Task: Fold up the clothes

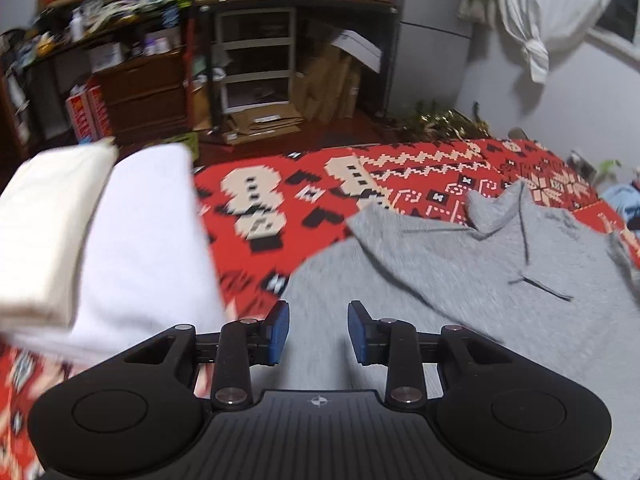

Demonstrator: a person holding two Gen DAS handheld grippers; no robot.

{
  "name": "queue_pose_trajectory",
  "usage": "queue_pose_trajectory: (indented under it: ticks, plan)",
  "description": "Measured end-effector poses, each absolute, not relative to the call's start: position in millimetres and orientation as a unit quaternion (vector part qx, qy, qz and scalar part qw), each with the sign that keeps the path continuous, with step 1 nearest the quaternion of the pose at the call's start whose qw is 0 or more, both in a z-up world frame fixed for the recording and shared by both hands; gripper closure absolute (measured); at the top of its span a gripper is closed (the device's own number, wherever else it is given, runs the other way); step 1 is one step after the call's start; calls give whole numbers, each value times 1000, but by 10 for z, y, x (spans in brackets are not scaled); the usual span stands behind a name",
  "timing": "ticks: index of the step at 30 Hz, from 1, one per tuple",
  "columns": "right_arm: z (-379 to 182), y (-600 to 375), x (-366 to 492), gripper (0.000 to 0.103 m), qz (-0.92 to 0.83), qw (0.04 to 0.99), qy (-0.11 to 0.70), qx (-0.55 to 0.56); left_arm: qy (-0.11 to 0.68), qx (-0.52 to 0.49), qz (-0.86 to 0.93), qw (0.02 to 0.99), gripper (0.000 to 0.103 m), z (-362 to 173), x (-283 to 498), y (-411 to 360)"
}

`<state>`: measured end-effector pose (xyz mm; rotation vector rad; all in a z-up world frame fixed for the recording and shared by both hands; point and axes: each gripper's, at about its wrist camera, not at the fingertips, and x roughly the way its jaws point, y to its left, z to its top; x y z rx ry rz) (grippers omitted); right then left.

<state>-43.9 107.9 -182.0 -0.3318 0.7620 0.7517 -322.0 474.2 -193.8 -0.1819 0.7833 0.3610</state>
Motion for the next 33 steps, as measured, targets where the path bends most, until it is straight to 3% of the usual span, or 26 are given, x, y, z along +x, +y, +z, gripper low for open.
queue_pose_trajectory:
  ticks: [15,17,18,19,20,22,30,33]
  plan:
    - [-2361,2376,72,81,429,791,364,-242,423,-26,116,898,71,-2311,-2359,4975]
    - [-2395,2422,64,81,429,788,368,-243,421,-35,109,900,80,-2314,-2368,4983]
    - [-2399,2427,62,87,432,787,372,-237,419,-41,103,901,94,-2314,-2379,4987]
    - [-2402,2427,54,93,438,783,377,-231,417,-41,103,902,98,-2319,-2391,4973]
    - [-2408,2426,34,101,443,780,377,-230,415,-36,107,903,99,-2323,-2402,4950]
    - [-2414,2434,-21,102,437,787,367,-235,411,-22,124,903,100,-2321,-2423,4904]
    - [-2405,2395,46,101,428,797,363,-224,404,-39,174,897,100,-2312,-2543,4981]
    - [-2372,2340,79,98,431,800,360,-210,402,-42,176,897,86,-2301,-2554,5005]
